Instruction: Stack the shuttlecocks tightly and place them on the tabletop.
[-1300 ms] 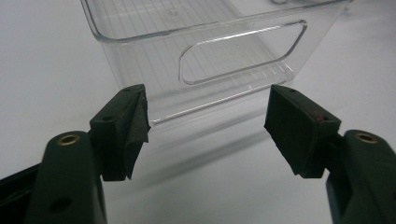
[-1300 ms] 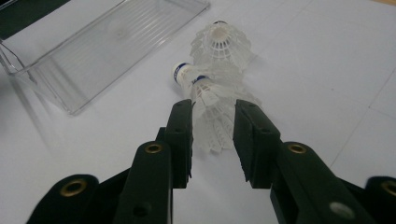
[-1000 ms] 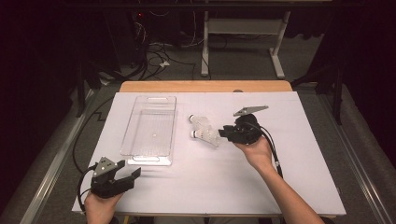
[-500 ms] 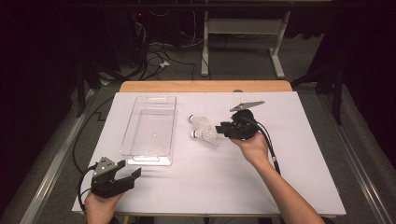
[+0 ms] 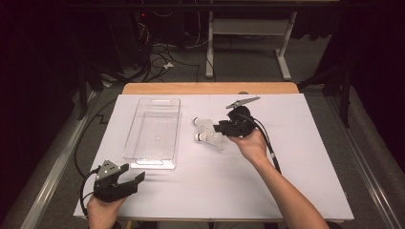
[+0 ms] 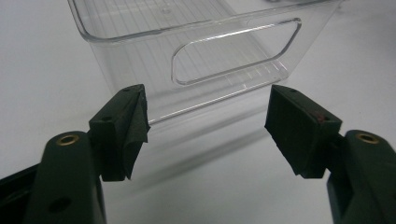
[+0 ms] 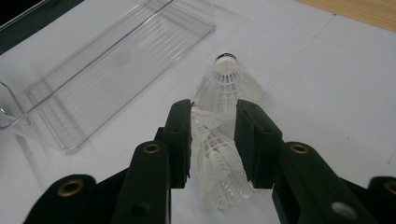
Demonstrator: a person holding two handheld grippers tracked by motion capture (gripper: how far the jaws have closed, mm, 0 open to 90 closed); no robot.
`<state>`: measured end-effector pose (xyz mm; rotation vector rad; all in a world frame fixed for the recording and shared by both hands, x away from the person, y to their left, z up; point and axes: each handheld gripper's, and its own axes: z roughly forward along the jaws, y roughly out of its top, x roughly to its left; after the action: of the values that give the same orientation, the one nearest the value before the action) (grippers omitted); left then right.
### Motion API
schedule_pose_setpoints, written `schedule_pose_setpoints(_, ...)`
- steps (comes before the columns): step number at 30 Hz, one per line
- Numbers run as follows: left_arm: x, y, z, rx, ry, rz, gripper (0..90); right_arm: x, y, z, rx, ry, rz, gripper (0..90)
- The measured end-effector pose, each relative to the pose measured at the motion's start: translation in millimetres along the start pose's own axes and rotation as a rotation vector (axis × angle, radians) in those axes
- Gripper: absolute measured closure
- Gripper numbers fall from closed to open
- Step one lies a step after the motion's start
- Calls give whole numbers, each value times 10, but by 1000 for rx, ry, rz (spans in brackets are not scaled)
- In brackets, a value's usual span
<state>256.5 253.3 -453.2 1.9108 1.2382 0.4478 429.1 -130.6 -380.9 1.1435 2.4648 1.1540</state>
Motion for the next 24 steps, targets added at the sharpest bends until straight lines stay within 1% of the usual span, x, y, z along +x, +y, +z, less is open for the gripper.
schedule_pose_setpoints(6,0,-2,-6,-5,1,-2,310,-27,32,36,7,-8,15,671)
schedule_pose_setpoints(9,2,-3,-9,-3,-2,0,310,-40,42,62,1,6,39,666)
schedule_pose_setpoints(18,3,-5,-15,-8,-1,-2,311,-43,71,161,15,-4,53,649)
schedule_pose_setpoints(24,5,1,-1,-3,-2,-1,312,-40,87,213,25,1,49,647)
